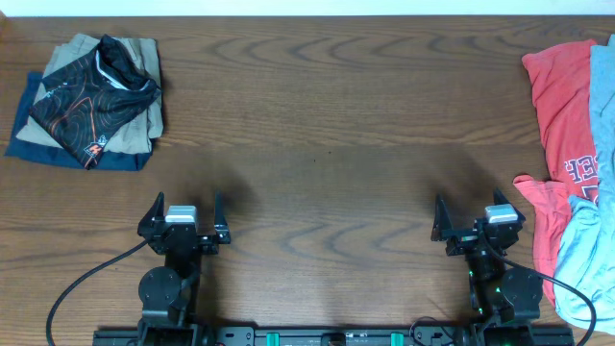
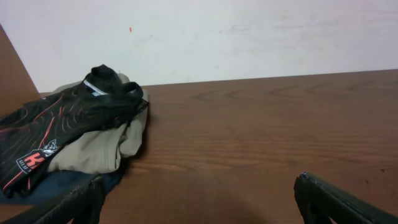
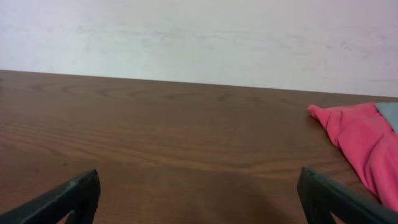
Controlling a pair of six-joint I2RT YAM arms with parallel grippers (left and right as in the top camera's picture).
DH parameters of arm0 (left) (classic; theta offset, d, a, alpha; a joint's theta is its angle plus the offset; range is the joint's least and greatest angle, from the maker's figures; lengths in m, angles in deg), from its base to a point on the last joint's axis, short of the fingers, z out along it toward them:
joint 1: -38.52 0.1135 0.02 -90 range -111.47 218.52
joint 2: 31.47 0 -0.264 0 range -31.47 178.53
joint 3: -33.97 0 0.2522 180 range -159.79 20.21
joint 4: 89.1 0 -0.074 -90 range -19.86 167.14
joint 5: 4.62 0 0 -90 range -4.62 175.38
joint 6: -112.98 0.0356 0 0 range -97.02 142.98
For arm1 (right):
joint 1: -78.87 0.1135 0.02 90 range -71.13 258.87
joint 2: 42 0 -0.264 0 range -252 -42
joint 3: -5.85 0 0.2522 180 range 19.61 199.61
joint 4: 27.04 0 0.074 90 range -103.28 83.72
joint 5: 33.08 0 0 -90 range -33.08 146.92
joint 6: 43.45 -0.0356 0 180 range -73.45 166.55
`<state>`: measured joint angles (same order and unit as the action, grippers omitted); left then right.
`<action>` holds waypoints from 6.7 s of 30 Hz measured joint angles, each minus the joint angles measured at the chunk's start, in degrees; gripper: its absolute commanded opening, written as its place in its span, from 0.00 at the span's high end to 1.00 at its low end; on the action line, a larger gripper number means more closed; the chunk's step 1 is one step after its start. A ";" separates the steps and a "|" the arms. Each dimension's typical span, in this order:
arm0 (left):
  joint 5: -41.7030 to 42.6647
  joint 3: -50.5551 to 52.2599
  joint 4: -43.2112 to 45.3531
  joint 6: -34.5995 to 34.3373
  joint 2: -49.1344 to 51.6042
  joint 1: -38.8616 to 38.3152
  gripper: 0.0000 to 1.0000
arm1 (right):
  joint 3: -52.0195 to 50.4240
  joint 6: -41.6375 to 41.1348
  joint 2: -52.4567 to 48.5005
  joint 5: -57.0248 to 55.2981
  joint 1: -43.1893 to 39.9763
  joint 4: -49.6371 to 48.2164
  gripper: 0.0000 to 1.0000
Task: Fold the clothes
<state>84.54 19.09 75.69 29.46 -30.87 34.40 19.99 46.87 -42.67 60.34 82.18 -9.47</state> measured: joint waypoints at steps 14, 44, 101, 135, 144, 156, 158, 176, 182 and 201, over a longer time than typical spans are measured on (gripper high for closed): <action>0.00 0.00 0.00 0.00 0.00 0.00 0.02 | 0.00 0.00 0.00 0.00 0.00 0.00 0.01; 4.17 -4.66 -6.21 -6.73 6.38 0.00 0.02 | 3.45 -9.18 -1.97 -1.79 0.00 7.98 0.01; 5.01 -41.81 -33.00 -6.75 51.06 0.00 0.02 | 45.33 -30.53 -87.89 -33.22 -34.10 22.77 0.69; 5.01 -41.81 -32.63 -6.73 51.17 0.00 0.02 | 45.29 -27.06 -89.92 -23.37 -35.10 18.69 0.57; 5.01 -41.81 -32.63 -6.73 51.17 0.00 0.02 | 45.03 -28.74 -89.92 -24.94 -37.59 18.75 0.60; 5.01 -41.81 -32.63 -6.75 51.17 0.00 0.02 | 44.87 -30.23 -89.94 -23.10 -38.40 15.80 0.68; 5.01 -41.81 -32.63 -6.75 51.17 0.00 0.02 | 44.87 -30.32 -89.94 -22.95 -38.40 15.72 0.75; 5.01 -41.81 -31.30 -6.73 51.17 0.00 0.02 | 50.21 -30.16 -84.50 -19.43 -38.51 24.28 0.99; 5.01 -41.81 -31.28 -6.73 51.17 0.00 0.02 | 57.94 -28.26 -74.58 -18.67 -38.51 25.70 0.99; 5.01 -41.81 -31.26 -6.75 51.19 0.00 0.02 | 61.92 -6.43 -61.59 52.65 -32.24 17.25 0.97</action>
<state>89.54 -22.73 44.43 22.71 20.32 34.40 81.91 40.44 -104.26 112.99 49.95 7.78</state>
